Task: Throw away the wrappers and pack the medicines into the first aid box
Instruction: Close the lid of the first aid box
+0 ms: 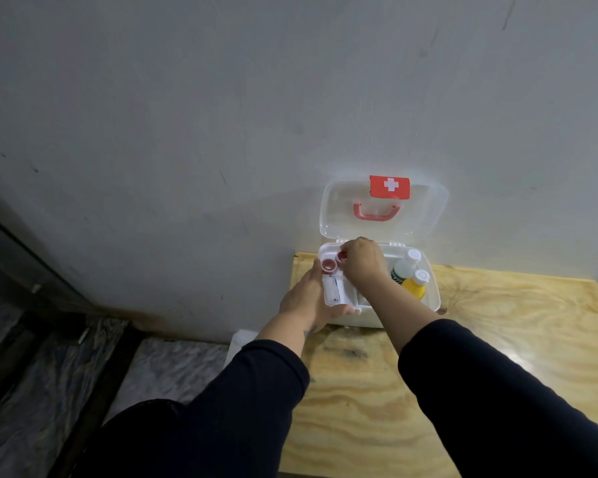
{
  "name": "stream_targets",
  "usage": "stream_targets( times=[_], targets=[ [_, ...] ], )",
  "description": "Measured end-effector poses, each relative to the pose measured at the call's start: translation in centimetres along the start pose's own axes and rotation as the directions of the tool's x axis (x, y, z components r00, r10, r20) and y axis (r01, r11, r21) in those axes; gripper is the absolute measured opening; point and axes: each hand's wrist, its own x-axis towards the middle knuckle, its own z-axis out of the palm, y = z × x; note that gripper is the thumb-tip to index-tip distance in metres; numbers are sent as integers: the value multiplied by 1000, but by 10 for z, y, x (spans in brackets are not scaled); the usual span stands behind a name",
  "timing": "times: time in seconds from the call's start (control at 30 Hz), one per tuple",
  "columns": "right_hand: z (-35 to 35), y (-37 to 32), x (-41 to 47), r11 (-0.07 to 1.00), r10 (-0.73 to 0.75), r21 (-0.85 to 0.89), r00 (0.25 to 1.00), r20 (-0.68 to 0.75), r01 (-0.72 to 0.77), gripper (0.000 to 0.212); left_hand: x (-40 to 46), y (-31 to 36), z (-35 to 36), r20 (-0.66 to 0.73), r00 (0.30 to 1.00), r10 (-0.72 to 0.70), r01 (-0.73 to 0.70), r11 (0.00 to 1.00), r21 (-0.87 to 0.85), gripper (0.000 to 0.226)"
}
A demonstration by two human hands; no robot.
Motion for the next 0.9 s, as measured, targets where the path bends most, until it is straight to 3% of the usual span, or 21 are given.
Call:
stream_targets(
  times=[0.17, 0.27, 0.4, 0.5, 0.6, 0.9],
  targets=[
    [-9, 16, -10, 931, 191, 333, 977, -93, -150, 35, 4, -1, -5, 31, 999, -33, 32, 999, 24, 94],
    [-27, 34, -16, 928, 299, 312, 906, -300, -203, 36, 12, 12, -19, -51, 994, -100, 103, 993, 51, 94],
    [-56, 51, -10, 903, 415, 306, 798, -438, -302, 59, 30, 44, -48, -227, 974, 4, 22, 993, 113, 73],
    [-75, 55, 6, 891, 393, 380, 842, -369, -249, 67, 44, 62, -61, -262, 963, 65, -29, 990, 138, 67],
    [-86, 52, 15, 886, 341, 423, 887, -312, -192, 58, 51, 70, -66, -277, 959, 66, -24, 988, 154, 64],
    [-60, 62, -44, 886, 255, 461, 876, -410, -43, 52, 3, 58, -39, -357, 925, 133, -67, 979, 190, 62]
  ],
)
